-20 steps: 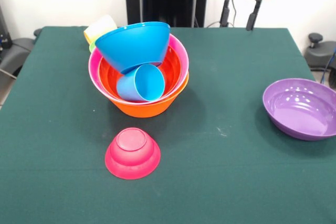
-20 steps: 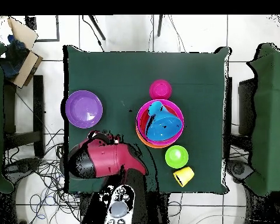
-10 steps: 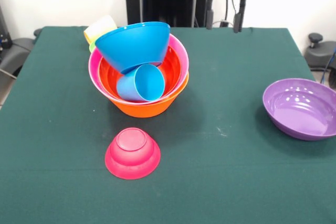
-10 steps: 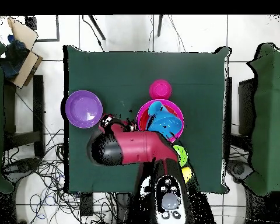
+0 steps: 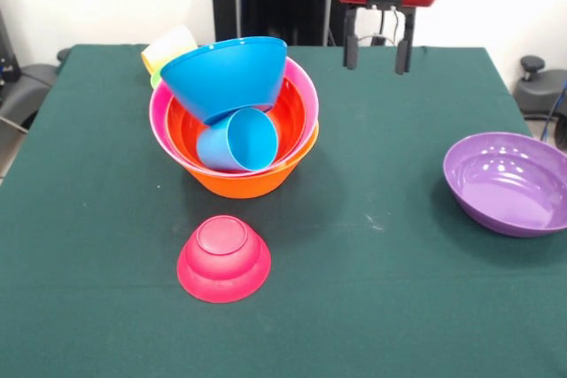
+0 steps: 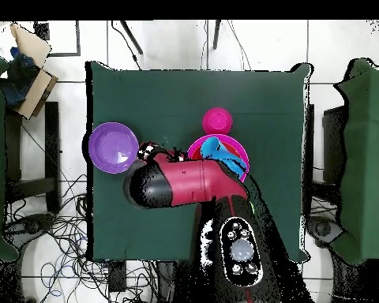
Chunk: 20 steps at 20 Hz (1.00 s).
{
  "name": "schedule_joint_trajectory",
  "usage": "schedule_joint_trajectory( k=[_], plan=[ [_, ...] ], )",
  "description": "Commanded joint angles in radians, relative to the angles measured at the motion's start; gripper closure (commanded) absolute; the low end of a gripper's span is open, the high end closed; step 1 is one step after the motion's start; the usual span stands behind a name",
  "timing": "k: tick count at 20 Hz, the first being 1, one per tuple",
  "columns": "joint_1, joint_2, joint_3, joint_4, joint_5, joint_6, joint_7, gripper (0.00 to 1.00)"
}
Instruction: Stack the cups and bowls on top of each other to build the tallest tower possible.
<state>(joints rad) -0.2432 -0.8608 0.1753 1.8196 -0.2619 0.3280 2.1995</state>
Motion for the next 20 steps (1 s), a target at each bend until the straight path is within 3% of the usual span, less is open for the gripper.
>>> schedule_joint_trajectory(
  k=[1,4,6,9,11,15,17,20],
  plan=[
    [0.021,0.063,0.158,0.036,-0.127,0.131,-0.221,0.0],
    [0.041,0.061,0.152,0.097,-0.152,0.091,-0.17,0.0],
    [0.072,0.068,0.12,0.127,-0.197,0.009,-0.121,0.0],
    [0.141,0.077,0.02,0.148,-0.258,-0.127,-0.014,0.0],
    [0.162,0.044,-0.013,0.173,-0.27,-0.174,0.025,0.0],
    [0.11,-0.076,0.01,0.196,-0.232,-0.017,-0.044,0.0],
    [0.058,-0.055,0.046,0.149,-0.225,0.026,-0.098,0.0],
    [0.03,0.012,0.066,0.053,-0.235,0.071,-0.142,0.0]
  ],
)
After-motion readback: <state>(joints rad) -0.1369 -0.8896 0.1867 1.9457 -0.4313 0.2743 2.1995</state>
